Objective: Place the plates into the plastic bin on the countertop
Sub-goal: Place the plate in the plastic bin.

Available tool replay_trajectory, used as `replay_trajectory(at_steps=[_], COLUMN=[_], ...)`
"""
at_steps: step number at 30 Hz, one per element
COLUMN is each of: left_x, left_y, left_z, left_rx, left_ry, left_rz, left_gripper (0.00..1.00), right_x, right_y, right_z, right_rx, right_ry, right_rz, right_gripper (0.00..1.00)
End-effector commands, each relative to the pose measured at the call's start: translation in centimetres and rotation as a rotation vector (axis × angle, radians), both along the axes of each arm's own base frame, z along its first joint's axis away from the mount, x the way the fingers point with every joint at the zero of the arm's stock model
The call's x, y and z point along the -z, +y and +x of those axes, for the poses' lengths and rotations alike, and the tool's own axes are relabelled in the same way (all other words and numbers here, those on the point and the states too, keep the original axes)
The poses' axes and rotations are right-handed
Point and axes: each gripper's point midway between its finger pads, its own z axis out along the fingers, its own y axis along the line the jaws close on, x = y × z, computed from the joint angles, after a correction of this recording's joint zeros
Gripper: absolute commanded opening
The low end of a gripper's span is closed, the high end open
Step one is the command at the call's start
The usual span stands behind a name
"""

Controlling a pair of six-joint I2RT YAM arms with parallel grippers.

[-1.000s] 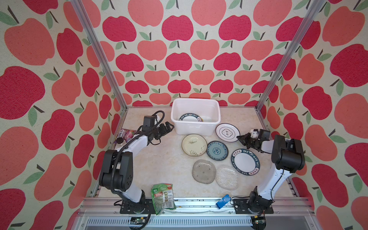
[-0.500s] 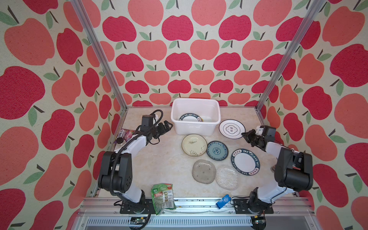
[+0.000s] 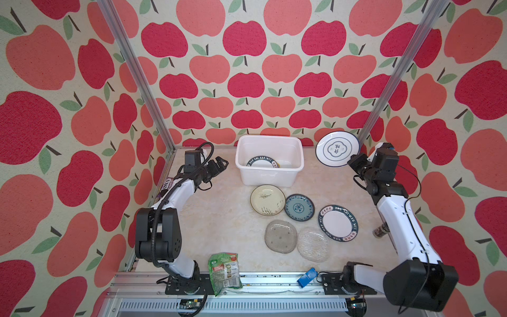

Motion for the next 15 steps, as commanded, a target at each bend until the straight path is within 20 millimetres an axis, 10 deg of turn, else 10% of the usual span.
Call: replay_trajectory(at_steps=[1,9,15], left_x=[-1.4,-6.2,-10.1], left_y=[0.4,0.5,-1.3], left_z=[1.3,3.5,5.0], left_rx=[-0.031,-0.077,0.056], left_ry=[0.043,0.073,0.034], left_rz=[-0.041,-0.055,-0.101], left_gripper=[0.99,1.0,1.0], right_x=[-5.0,-7.0,-5.1], right_y=[2.9,12.7,20.4], right_z=[2.2,7.1,8.7], right_rx=[-0.064,-0.266,-0.471], right_ry=[-0.046,0.067,0.231], right_rz=[0.034,0.111,0.073], right_gripper=[0.0,0.0,0.0])
